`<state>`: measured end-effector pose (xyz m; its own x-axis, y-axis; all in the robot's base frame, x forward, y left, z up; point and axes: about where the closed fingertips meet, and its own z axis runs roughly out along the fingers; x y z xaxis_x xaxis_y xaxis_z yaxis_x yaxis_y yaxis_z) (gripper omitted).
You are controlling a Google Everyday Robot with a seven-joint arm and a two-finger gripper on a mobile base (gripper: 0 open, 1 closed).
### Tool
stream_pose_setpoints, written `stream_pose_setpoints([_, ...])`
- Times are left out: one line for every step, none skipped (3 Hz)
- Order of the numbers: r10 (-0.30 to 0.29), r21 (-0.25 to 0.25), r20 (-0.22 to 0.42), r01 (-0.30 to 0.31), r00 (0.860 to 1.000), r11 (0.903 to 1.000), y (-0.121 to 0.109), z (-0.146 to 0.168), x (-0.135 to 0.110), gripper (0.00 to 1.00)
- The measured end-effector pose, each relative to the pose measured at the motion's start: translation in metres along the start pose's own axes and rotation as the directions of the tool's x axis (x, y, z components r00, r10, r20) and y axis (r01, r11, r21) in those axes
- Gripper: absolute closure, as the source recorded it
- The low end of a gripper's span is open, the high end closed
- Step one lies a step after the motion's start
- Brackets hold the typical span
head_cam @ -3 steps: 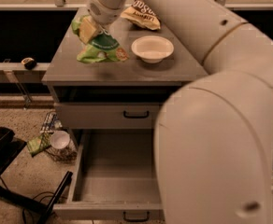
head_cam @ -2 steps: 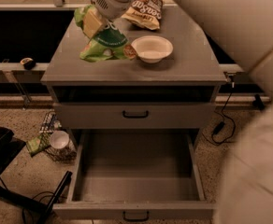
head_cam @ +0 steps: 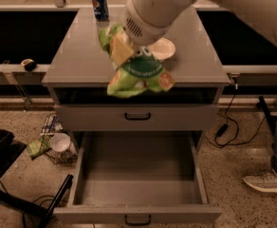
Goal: Place green rice chip bag into middle drawer
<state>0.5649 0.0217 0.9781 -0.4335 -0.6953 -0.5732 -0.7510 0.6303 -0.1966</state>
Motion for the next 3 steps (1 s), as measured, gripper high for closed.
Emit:
stream_pose_setpoints([0.087, -0.061, -0.074, -0.092, 0.993, 0.9939, 0.027, 0.014, 0.077, 1.00])
stream_pose_setpoints([0.179, -0.158, -0.107, -0.195, 0.978, 0.9680, 0.057, 0.050, 0.151, 1.00])
stream_pose_setpoints([0.322, -0.340, -0.105, -0.339, 0.941, 0.8775, 0.129, 0.124, 0.239, 1.00])
